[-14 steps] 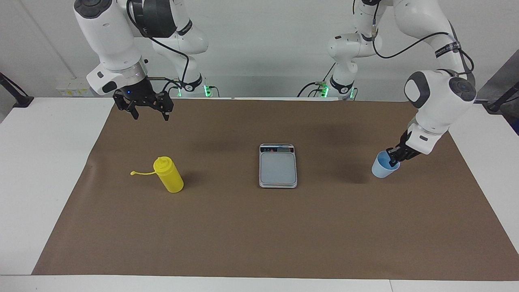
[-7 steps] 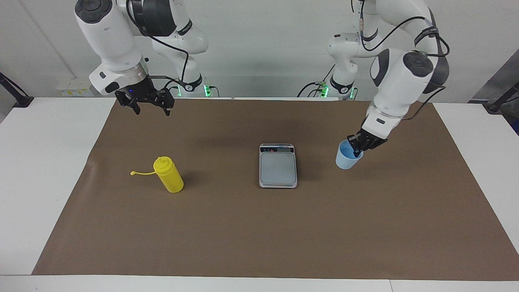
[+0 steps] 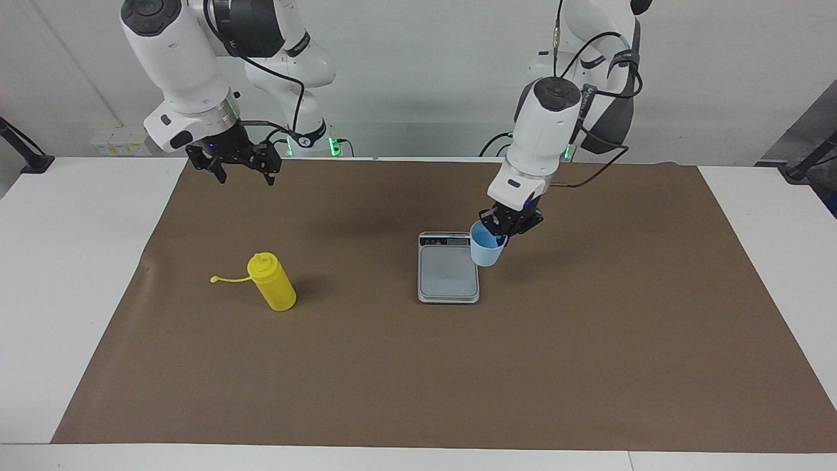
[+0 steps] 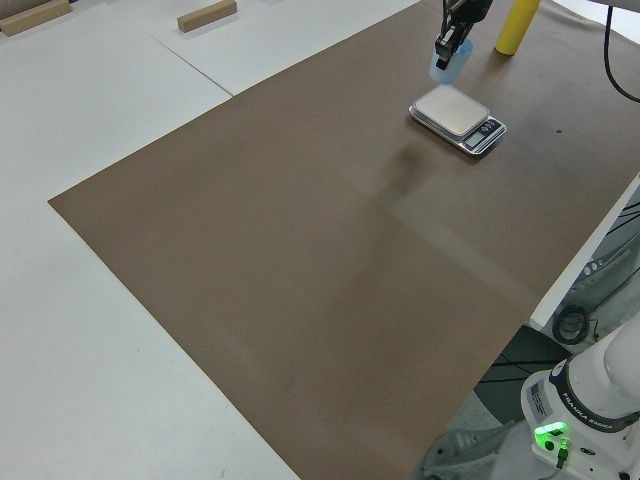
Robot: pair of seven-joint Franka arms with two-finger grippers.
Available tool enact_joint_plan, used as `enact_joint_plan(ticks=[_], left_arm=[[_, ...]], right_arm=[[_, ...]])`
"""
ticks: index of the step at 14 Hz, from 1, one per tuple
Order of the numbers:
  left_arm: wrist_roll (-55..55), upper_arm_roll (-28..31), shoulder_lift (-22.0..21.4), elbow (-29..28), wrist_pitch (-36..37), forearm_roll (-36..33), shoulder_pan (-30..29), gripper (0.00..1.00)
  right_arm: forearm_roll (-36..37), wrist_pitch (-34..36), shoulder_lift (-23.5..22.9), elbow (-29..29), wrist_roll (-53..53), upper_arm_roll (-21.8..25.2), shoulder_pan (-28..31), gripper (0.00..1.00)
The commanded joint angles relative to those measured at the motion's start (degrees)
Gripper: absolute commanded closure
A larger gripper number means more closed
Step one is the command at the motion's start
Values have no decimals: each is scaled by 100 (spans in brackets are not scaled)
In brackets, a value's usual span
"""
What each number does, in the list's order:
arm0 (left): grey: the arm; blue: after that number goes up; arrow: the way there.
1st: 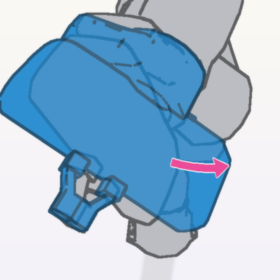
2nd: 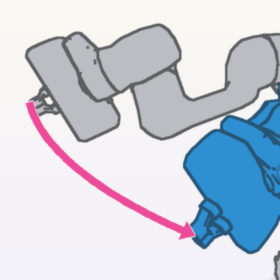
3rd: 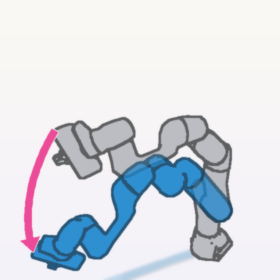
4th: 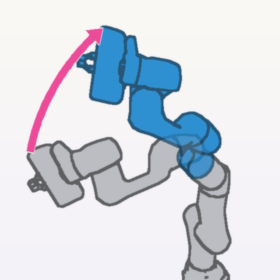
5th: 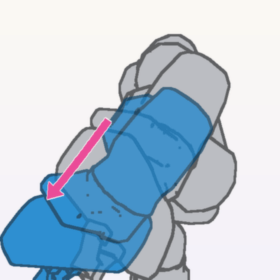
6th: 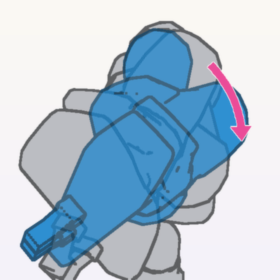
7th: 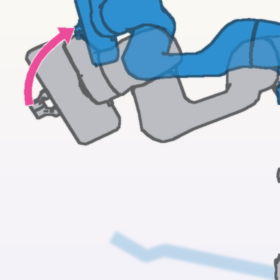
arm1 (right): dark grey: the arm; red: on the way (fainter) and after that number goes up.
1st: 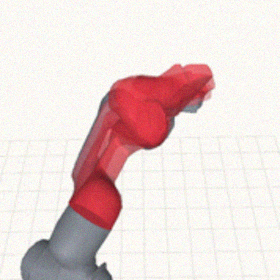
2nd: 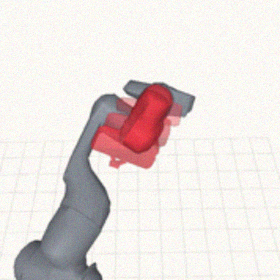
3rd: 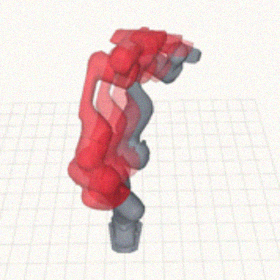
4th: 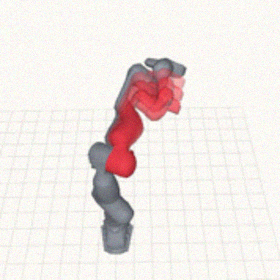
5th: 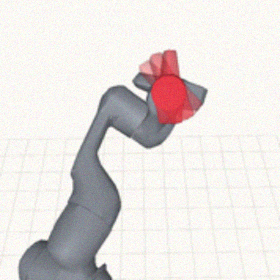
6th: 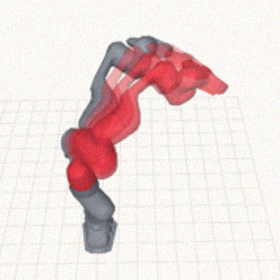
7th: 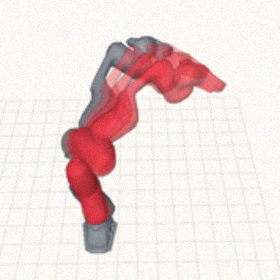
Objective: Pour seasoning into cup on scale with both arms
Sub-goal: 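Carry the blue cup with the left gripper onto the scale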
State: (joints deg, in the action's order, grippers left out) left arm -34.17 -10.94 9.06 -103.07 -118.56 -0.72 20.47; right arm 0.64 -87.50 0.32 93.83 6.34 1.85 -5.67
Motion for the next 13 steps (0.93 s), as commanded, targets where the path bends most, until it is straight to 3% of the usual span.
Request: enact_joint_plan(ticks=[1,3,13], left_arm=[[-457,93,296,-72,-341,-401,368,100],[-723,92,560,-99,-553,-596,518,100],[-873,92,676,-336,-1099,-596,616,100]], right_arm=[[68,-241,126,162,-151,-53,13,0],[68,-267,126,188,-151,-53,13,0],[68,-276,126,188,-124,-53,22,0]])
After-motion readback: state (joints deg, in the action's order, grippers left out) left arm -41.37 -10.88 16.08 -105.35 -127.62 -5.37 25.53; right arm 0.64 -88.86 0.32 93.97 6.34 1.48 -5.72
